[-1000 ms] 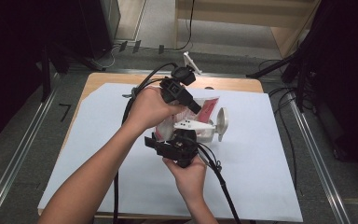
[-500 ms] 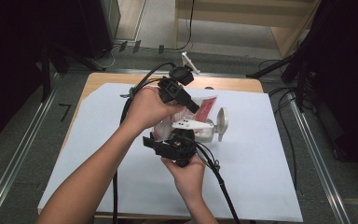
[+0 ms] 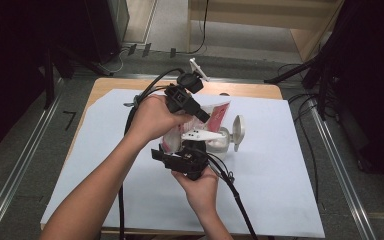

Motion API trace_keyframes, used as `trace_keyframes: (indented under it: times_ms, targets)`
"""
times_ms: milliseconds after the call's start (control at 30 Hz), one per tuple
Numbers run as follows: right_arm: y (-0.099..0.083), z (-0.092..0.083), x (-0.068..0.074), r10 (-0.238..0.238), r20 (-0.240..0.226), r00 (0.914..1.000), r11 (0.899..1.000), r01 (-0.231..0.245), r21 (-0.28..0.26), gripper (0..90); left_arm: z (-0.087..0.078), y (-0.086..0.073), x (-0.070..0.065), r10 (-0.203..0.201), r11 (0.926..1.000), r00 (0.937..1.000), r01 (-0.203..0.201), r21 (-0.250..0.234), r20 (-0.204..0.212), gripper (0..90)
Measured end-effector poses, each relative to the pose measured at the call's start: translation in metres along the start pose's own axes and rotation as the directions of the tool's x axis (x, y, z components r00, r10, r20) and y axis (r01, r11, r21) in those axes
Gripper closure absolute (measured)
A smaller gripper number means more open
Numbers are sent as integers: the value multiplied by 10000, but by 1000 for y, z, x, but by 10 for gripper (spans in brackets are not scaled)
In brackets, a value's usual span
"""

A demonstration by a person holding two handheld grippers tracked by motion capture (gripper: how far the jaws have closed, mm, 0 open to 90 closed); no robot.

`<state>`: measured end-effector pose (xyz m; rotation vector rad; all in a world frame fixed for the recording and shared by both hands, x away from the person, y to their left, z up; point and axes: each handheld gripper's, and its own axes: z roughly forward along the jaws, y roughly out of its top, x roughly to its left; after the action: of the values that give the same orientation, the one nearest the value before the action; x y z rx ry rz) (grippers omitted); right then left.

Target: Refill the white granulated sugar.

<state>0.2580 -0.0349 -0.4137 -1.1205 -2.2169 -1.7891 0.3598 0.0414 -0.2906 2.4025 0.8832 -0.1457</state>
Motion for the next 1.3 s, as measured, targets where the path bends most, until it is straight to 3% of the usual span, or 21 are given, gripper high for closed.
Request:
trace_keyframes:
  times_ms: [167,333,667,1300]
  targets:
    - [-5,2,0,-152,37,9999,9998,152,92,621,-3,-7,0,116,9999,9999,-117,49,51,866]
    - [-10,5,0,-394,19,9992,9990,393,228,610,-3,-15,1,20,9998,9999,-17,-213,143,863]
    - [-18,11,-1,-438,-78,9990,9975,442,553,581,-5,-30,8,-22,9992,9993,37,-396,378,863]
    - [-35,20,-4,-1430,97,9897,9865,1418,815,577,-6,-54,15,100,9975,9984,-60,-709,565,864]
